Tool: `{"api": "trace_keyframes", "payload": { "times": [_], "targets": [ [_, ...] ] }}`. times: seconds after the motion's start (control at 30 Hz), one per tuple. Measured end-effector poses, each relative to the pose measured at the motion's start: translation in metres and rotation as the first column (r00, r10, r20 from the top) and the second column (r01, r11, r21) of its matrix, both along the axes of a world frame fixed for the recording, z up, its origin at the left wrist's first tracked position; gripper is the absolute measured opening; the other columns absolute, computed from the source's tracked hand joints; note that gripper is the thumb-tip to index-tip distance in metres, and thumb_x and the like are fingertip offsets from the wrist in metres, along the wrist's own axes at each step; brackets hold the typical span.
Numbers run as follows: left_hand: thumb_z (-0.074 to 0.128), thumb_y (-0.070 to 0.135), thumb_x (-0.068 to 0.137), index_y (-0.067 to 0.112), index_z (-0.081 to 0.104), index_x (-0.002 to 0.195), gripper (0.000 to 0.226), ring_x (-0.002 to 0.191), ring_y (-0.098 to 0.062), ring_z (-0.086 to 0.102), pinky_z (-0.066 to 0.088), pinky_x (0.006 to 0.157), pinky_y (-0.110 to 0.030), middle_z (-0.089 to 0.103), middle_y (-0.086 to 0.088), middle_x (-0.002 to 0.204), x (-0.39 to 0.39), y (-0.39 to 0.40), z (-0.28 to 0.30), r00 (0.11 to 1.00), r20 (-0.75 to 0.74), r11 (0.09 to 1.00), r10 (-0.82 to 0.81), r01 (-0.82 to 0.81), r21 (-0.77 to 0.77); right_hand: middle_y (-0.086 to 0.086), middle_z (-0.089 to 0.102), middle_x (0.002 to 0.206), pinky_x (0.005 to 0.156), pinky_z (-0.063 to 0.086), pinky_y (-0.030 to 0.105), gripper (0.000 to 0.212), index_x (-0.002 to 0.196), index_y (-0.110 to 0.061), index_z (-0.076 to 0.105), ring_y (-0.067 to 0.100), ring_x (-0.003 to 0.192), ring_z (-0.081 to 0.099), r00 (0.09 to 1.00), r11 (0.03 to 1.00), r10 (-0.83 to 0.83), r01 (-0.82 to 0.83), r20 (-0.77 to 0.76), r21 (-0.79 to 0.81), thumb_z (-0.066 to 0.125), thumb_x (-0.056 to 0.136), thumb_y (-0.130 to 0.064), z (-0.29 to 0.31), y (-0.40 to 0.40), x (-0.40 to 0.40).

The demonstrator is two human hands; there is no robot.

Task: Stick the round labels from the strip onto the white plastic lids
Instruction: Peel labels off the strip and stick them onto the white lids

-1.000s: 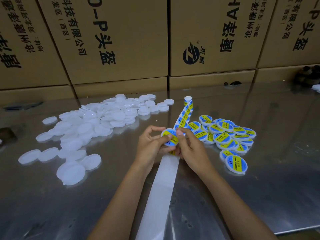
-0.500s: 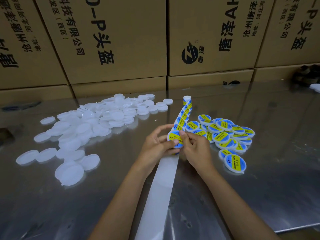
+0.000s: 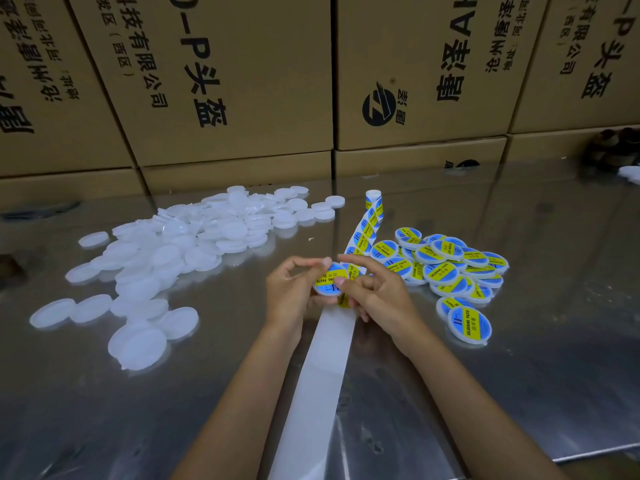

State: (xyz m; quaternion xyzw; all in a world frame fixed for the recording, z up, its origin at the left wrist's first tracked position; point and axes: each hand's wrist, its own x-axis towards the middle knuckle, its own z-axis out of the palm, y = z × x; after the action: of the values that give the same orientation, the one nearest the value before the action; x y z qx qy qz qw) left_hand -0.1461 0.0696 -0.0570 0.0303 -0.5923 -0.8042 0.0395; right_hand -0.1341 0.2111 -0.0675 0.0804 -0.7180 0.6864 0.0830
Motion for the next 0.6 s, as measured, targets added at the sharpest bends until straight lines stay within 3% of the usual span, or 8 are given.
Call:
{"api": "trace_keyframes", "payload": {
  "times": [0.13,0.37,0.6],
  "targets": [
    [0.072,0.016,0.091,0.002,0.07,0.102,0.018,0.075,-0.027,0.075,0.059,0.055,-0.028,0.075,-0.019,0.097,-0.001,-0.002,-0.002,0.998,0.038,0.999,-0.048,0.049,-0.013,-0.003,0.049,0.044,0.043,0.036,0.014,0.028,0.117,-0.012,0.069,0.005,0.037,0.041,0.999,0.999,-0.039,0.039,-0.005,-0.003,0.068,0.09,-0.004,-0.002,-0.001,-0.001],
    [0.06,0.01,0.098,0.011,0.069,0.114,0.018,0.088,-0.028,0.075,0.061,0.066,-0.03,0.075,-0.015,0.105,-0.002,-0.001,0.001,0.979,-0.002,0.977,-0.203,0.203,0.061,0.011,0.056,0.055,0.043,0.041,0.023,0.028,0.117,-0.022,0.07,0.012,0.043,0.046,0.998,0.995,-0.049,0.051,0.029,-0.085,0.064,0.093,-0.007,-0.001,0.006,-0.002],
    [0.057,0.003,0.096,0.017,0.061,0.125,0.032,0.098,-0.033,0.074,0.063,0.079,-0.036,0.076,-0.011,0.108,-0.005,-0.001,-0.002,0.972,0.056,0.97,-0.228,0.222,0.095,0.007,0.069,0.073,0.054,0.053,0.022,0.018,0.107,-0.006,0.068,0.007,0.053,0.058,0.954,0.9,-0.283,0.299,0.097,-0.318,0.057,0.095,-0.001,0.002,0.025,-0.008]
  ]
}}
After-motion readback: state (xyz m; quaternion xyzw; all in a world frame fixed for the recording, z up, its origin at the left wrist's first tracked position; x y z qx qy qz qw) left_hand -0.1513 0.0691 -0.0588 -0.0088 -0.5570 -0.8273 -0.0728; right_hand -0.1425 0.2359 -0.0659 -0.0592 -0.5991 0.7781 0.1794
